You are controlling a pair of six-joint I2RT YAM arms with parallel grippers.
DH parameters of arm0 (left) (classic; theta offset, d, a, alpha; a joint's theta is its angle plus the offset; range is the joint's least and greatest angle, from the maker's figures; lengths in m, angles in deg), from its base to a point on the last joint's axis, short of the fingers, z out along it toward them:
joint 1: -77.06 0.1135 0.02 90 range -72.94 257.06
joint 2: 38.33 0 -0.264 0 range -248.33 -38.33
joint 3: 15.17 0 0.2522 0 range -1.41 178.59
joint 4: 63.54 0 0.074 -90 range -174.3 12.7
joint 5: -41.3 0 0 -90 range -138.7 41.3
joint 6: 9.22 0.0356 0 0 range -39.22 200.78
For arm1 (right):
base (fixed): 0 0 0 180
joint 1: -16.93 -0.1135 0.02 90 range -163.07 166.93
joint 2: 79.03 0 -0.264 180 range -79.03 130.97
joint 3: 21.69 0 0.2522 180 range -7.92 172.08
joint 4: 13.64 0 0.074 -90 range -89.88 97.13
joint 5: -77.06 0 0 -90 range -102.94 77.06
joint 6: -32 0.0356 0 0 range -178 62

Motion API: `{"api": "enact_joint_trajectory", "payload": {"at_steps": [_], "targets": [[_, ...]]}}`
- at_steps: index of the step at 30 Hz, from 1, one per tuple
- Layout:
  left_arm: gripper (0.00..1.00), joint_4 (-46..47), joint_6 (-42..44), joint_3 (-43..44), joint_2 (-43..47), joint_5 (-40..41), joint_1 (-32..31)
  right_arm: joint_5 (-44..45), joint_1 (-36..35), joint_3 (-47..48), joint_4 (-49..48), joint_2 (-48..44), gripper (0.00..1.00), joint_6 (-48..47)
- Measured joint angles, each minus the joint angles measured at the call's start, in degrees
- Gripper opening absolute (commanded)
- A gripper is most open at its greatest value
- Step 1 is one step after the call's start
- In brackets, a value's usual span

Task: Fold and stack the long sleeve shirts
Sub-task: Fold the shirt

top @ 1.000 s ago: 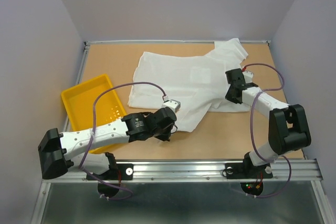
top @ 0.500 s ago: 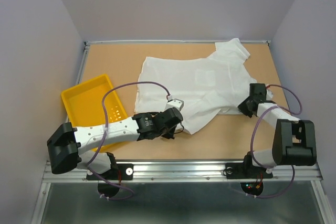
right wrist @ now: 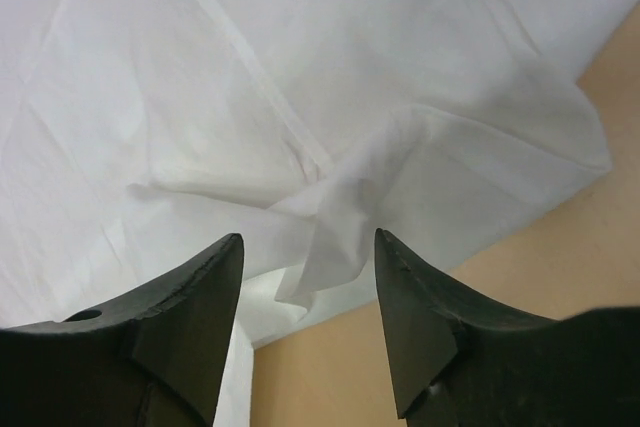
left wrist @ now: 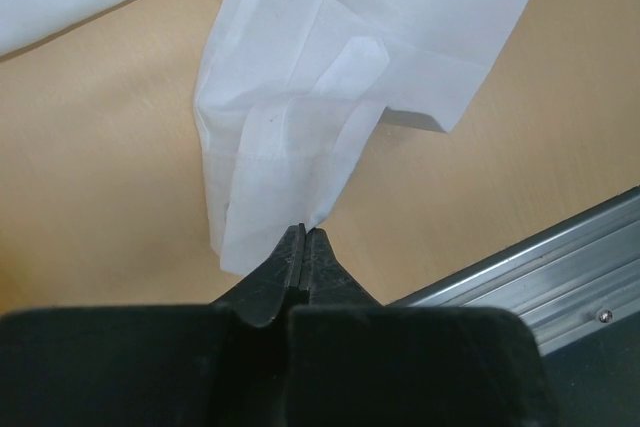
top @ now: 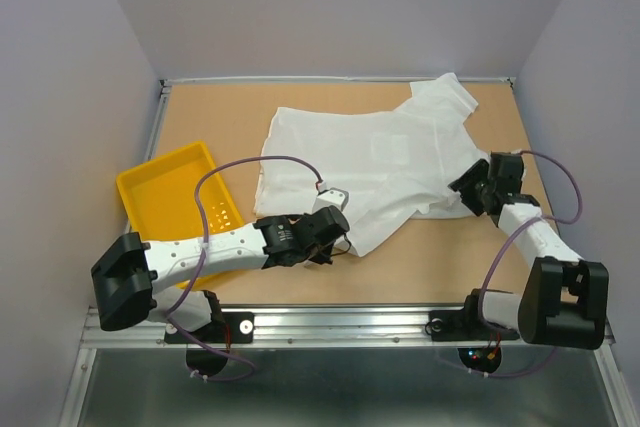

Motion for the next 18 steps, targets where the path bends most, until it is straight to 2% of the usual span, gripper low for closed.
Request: {"api": "enact_joint_trajectory", "payload": {"at_steps": [5,10,14,18], "targets": [[0.01,0.17,0.02,0.00,-0.55,0.04,0.00,5.51,-1.18,9.20,6.03,1.18,0.62,-4.46],[0.01,0.42,0.28,0.00,-2.25,0.09,0.00,13.81,-8.04,15.50,9.94,4.90,0.61,-7.30],[0.01,0.42,0.48,0.00,-2.60,0.13,0.00,20.50,-15.17,19.23,13.86,12.59,0.58,-8.83],[0.01,0.42,0.48,0.00,-2.60,0.15,0.00,24.44,-17.62,20.33,16.46,18.71,0.56,-9.27]]}}
